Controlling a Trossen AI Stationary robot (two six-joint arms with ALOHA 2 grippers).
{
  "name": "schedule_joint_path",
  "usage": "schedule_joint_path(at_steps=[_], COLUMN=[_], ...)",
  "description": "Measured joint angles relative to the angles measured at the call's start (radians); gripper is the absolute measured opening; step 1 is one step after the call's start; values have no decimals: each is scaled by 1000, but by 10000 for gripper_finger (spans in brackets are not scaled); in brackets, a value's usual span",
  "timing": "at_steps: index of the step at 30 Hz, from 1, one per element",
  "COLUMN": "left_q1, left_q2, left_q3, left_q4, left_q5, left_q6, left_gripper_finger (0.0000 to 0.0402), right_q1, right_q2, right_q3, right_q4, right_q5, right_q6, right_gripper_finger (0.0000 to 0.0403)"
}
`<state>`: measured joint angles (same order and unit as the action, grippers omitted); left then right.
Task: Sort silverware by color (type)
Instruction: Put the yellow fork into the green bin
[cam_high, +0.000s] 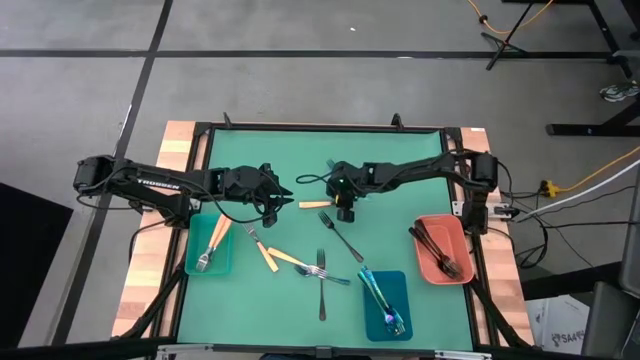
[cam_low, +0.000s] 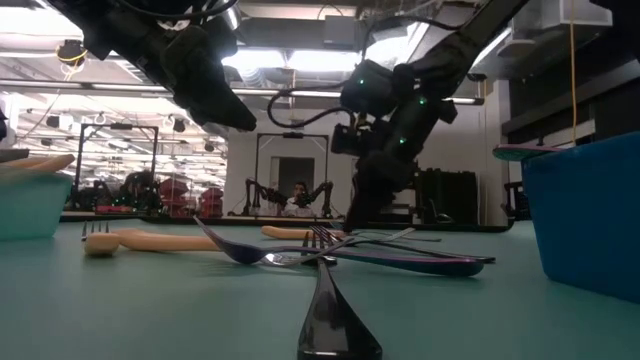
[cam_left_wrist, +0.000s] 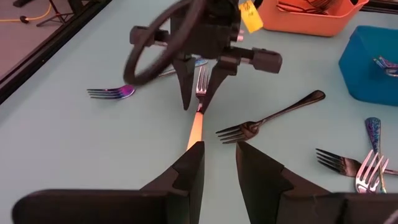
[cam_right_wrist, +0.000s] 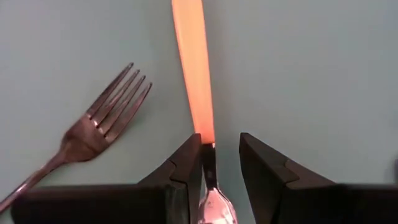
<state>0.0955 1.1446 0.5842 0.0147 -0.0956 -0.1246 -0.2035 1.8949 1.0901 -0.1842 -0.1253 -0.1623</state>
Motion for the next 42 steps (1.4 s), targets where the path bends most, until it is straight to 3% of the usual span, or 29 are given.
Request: schedule_joint_path(at_steps=[42], left_q1=[0], left_q2=[0], left_q3=[0], left_q4=[0], left_q5=[0], left_q6=[0], left_gripper_finger=[86], right_q1=[0], right_q2=[8], right_q3=[-7], right_q4=[-57], right_q5=[1], right_q6=[0], right_gripper_finger=[90])
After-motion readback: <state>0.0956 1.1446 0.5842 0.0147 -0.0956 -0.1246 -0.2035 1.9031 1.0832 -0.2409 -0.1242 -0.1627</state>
